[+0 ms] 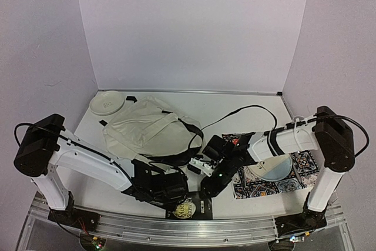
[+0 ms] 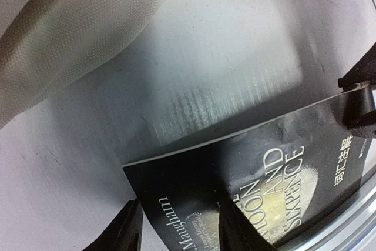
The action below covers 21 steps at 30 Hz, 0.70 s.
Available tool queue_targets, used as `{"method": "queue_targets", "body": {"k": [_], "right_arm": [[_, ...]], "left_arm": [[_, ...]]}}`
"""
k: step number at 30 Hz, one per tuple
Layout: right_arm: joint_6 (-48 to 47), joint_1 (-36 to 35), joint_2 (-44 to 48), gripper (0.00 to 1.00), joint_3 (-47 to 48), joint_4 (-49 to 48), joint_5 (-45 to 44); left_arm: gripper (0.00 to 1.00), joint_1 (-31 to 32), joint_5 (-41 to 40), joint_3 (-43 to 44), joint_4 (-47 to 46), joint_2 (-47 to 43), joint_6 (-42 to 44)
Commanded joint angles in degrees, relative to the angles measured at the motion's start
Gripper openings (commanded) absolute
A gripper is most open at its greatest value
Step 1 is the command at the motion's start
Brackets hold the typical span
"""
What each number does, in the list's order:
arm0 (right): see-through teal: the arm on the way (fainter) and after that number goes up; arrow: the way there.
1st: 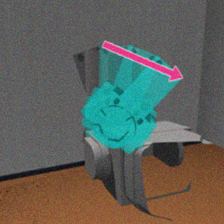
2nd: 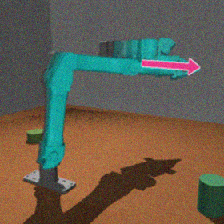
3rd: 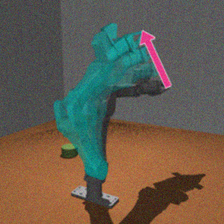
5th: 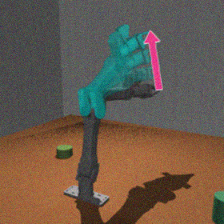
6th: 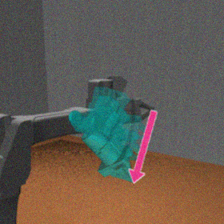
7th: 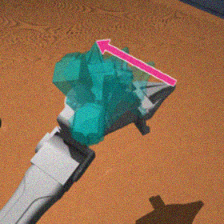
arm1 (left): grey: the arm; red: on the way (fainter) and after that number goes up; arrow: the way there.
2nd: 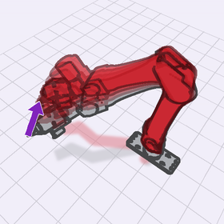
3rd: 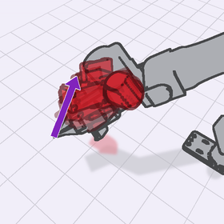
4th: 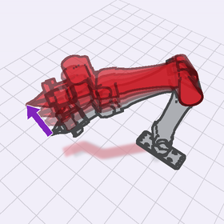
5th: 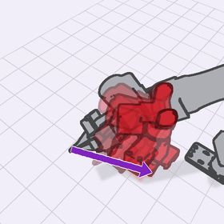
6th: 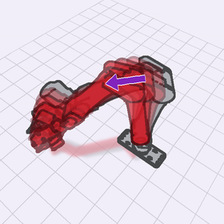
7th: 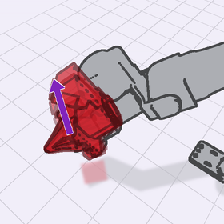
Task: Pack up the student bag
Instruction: Grab the book at the center of the board.
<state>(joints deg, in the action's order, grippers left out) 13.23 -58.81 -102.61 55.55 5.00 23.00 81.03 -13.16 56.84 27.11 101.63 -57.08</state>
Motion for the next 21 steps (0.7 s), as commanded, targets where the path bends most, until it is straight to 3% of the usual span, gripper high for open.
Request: {"method": "queue_targets", "body": {"k": [1, 7, 17, 21], "right_arm": [[-0.65, -0.19, 1.23, 0.23, 1.4, 0.81, 0.95], [-1.21, 1.2, 1.92, 0.2, 1.74, 0.44, 0.01], [-2.66, 2.52, 4.17, 0.17, 1.4, -1.94, 1.02], [-2.77, 2.58, 4.37, 0.17, 1.52, -2.39, 1.05]], "left_arm": [[0.48, -0.48, -2.78, -0.83, -0.05, -3.85, 0.13], [0.55, -3.42, -3.22, -4.02, -2.23, -8.3, 1.34], [0.63, -10.34, 10.5, -20.48, -28.04, -20.39, 1.89], [0.66, -10.94, 12.59, -22.12, -30.18, -20.43, 1.47]]}}
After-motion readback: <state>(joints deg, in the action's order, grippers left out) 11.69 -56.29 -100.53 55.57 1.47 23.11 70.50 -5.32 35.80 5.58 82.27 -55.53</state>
